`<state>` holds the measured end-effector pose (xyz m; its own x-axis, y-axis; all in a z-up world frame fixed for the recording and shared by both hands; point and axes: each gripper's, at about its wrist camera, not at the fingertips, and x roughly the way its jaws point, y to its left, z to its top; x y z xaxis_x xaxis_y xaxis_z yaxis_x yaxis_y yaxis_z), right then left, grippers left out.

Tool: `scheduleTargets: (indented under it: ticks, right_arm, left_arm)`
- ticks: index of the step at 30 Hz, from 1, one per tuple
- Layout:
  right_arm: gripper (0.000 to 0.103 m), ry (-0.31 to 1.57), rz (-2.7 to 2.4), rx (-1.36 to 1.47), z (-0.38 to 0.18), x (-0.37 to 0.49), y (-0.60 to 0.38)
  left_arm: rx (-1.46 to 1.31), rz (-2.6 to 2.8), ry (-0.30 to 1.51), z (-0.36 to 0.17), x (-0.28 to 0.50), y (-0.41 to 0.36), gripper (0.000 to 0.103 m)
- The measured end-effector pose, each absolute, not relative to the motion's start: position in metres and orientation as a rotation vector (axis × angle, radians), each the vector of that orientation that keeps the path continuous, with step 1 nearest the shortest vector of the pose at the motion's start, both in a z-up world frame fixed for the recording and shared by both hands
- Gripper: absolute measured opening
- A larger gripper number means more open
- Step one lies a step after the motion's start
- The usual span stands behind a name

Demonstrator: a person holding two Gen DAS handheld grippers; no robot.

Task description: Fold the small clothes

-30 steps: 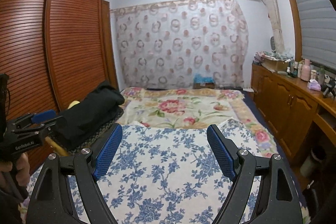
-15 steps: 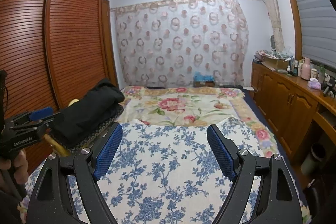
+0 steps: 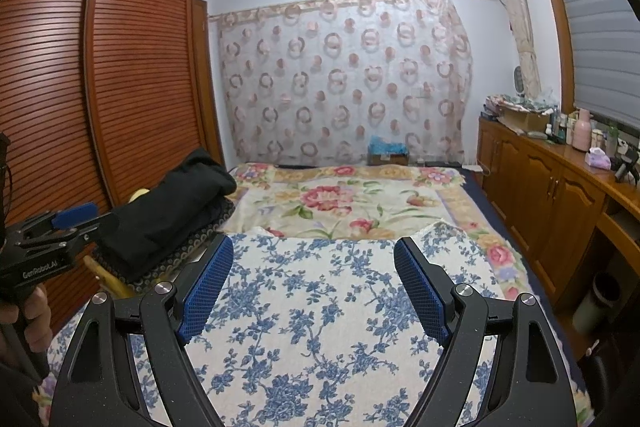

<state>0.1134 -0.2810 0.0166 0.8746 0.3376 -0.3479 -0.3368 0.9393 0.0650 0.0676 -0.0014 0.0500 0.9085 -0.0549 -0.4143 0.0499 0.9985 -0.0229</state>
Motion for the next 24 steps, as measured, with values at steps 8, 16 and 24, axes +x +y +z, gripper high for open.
scheduleTargets:
  ticks: [8,16,24]
  right_arm:
    - [0.084,0.364,0.352,0.002,0.017,0.1133,-0.2818]
    - [0.084,0.365,0.353,0.003,0.0173,0.1132,-0.282]
    - [0.084,0.365,0.353,0.003,0.0178,0.1134,-0.2826]
  left_arm:
    - [-0.012,-0.055,0.428,0.0493,0.0676,-0.0013,0.059]
    - [-0.011,-0.054,0.427,0.0487,0.0673,-0.0015,0.059]
    - [-0.012,-0.055,0.425,0.0482,0.0669,-0.0008,0.059]
